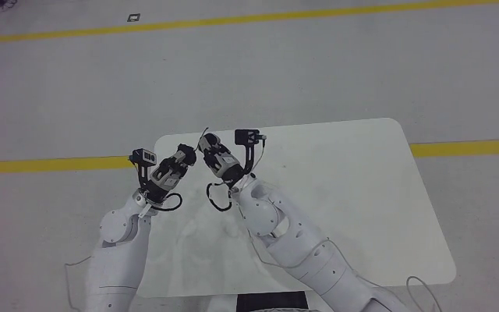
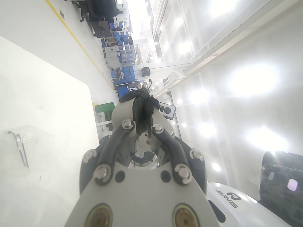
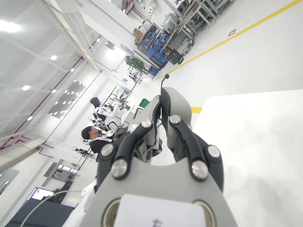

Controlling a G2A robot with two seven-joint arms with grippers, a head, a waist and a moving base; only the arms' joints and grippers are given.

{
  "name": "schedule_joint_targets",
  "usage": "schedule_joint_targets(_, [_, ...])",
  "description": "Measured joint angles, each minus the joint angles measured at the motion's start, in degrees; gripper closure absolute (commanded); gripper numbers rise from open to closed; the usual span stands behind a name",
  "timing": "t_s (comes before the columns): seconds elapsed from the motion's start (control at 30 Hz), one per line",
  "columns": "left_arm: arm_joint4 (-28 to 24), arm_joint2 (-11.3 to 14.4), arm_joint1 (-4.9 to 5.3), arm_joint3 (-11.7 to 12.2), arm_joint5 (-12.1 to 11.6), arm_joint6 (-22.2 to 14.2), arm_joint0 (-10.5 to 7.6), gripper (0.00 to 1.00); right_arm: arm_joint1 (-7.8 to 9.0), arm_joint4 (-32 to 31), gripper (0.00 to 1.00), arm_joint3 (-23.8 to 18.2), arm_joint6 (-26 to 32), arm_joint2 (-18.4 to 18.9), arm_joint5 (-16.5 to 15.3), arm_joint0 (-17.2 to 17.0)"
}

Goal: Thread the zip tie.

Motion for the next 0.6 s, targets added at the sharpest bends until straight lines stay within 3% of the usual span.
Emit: schedule_joint_targets(0.6, [-0.2, 0.2, 0.47, -0.8, 0.0, 0.5, 0.69, 1.0, 0.14, -2.7, 1.0, -0.9, -0.4, 1.2, 0.1, -0.8])
